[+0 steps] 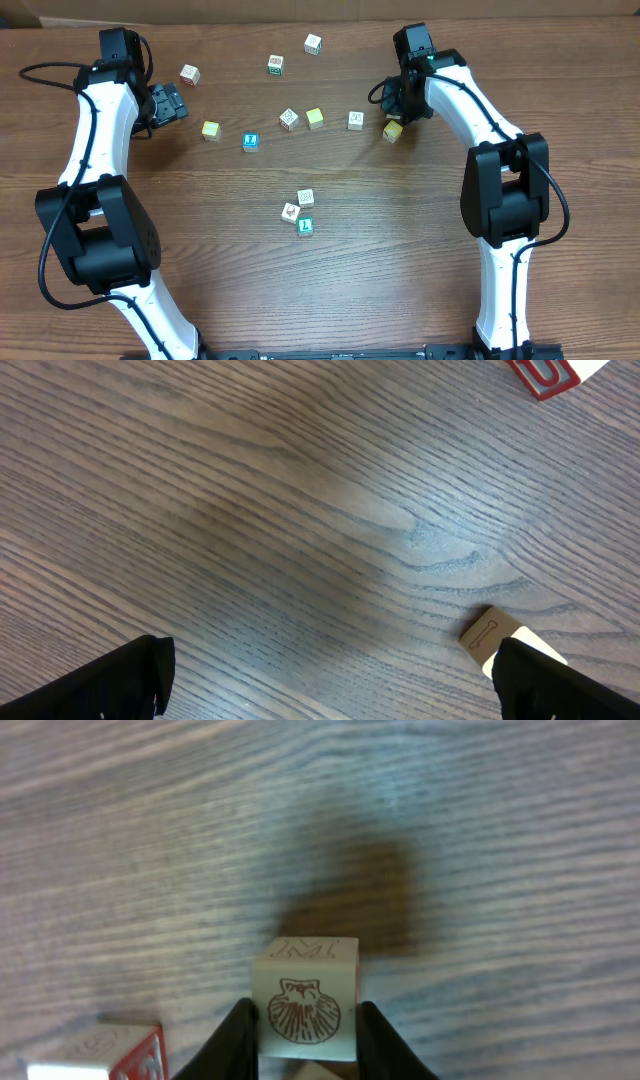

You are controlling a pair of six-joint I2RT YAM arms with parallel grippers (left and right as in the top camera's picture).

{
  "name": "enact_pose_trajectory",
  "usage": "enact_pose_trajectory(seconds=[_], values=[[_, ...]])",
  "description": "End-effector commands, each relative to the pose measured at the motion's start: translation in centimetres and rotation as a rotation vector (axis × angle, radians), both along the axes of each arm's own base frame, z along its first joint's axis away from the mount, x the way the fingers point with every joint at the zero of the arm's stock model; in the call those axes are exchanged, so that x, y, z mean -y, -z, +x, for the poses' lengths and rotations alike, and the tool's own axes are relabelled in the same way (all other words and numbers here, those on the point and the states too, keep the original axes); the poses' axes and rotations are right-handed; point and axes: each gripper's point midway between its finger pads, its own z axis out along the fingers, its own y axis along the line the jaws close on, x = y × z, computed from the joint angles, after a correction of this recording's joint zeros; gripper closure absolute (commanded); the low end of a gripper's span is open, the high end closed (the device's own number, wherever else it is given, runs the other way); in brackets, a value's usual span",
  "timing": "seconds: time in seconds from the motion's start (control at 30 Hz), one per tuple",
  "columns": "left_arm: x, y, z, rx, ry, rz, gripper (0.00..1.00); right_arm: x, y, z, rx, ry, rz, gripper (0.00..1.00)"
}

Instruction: Form a circle

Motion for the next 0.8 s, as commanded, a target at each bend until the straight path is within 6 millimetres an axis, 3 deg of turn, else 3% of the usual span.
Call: enact_pose_trajectory(seconds=[0.0, 0.17, 0.3, 0.4, 0.53, 0.67, 0.77], values=[[0.2, -0.3, 0.0, 0.003, 0.013, 0.008, 0.0, 0.2, -1.6, 0.4, -0.003, 0.002, 0.004, 0.81], [0.2, -0.3, 0.0, 0.003, 0.013, 0.008, 0.0, 0.4, -7.2, 0.2, 0.016, -0.009, -0.006, 0.83], [0.2, -0.3, 0.0, 0.003, 0.013, 0.008, 0.0, 0.2, -10.9, -1.6, -0.009, -0.026, 0.003, 0.85], [0.3, -0.3, 0.0, 0.003, 0.013, 0.008, 0.01, -0.4, -12.3, -4.4, -0.08, -0.049, 0.019, 0.85], [0.2, -0.3, 0.0, 0.003, 0.013, 0.008, 0.01, -0.8, -12.3, -8.2, -0.211, -0.069, 0.006, 0.84], [0.3, -0.3, 0.0, 0.003, 0.013, 0.008, 0.0, -0.8, -12.2, -8.9, -0.239, -0.063, 0.0, 0.7], [0.2, -0.3, 0.0, 0.003, 0.013, 0.008, 0.0, -0.9, -12.3, -7.9, -0.199, -0.056, 0.012, 0.44]])
